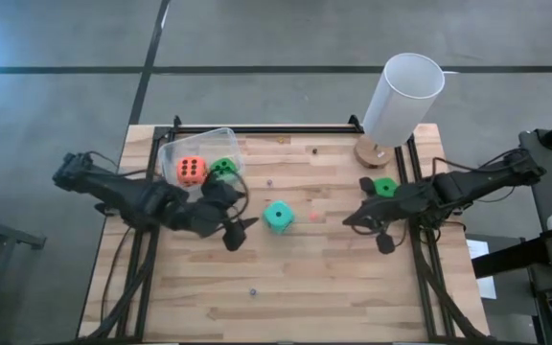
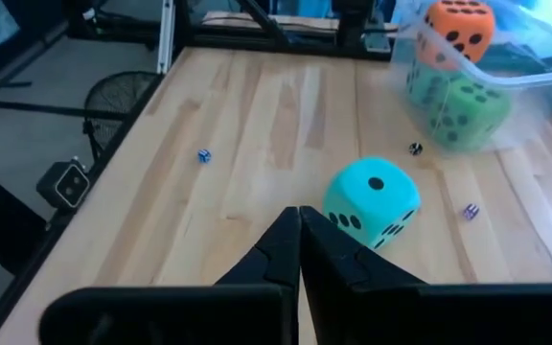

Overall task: Pick & Place Dice
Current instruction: Put the blue large dice into the transparent bin

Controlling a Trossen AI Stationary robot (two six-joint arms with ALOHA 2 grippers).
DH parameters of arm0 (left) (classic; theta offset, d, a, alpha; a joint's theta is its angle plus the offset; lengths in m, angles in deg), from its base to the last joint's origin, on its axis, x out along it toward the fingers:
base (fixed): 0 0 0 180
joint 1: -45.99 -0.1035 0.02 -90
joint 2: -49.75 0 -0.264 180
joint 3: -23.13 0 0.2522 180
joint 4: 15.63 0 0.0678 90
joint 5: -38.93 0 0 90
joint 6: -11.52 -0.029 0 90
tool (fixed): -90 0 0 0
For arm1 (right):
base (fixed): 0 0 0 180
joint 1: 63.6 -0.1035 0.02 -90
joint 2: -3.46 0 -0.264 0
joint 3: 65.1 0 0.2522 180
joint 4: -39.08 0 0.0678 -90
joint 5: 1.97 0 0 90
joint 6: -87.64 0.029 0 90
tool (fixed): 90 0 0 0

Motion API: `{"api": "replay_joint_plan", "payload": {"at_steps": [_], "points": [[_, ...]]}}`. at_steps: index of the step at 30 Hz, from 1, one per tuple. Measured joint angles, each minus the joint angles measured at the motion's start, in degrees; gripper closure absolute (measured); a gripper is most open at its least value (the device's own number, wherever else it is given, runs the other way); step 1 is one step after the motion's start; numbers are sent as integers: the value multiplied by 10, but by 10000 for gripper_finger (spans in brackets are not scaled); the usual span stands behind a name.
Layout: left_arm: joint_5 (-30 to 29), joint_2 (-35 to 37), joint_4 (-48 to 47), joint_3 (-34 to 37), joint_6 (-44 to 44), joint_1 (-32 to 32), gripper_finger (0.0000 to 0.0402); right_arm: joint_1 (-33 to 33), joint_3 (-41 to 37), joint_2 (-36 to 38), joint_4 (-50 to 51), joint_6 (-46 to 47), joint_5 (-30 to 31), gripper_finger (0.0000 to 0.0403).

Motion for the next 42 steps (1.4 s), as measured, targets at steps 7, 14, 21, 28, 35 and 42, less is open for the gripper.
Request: {"api": "replay_joint_plan", "payload": {"at_steps": [7,14,21,28,35,42], "points": [[106,-55,0,-1,7,-62,37,0,-8,35,-2,-13,0,394],[138,-124,-1,-29,9,-87,36,0,-9,47,0,-14,0,394],[217,-223,-20,-120,9,-108,45,0,-18,47,2,-9,0,394],[222,-307,-169,-211,54,-141,41,0,-19,39,2,-8,0,394],[235,-332,-168,-207,82,-177,35,0,-20,38,1,-7,-1,394],[253,-344,-138,-205,82,-183,39,0,-22,37,2,-11,-1,394]]}}
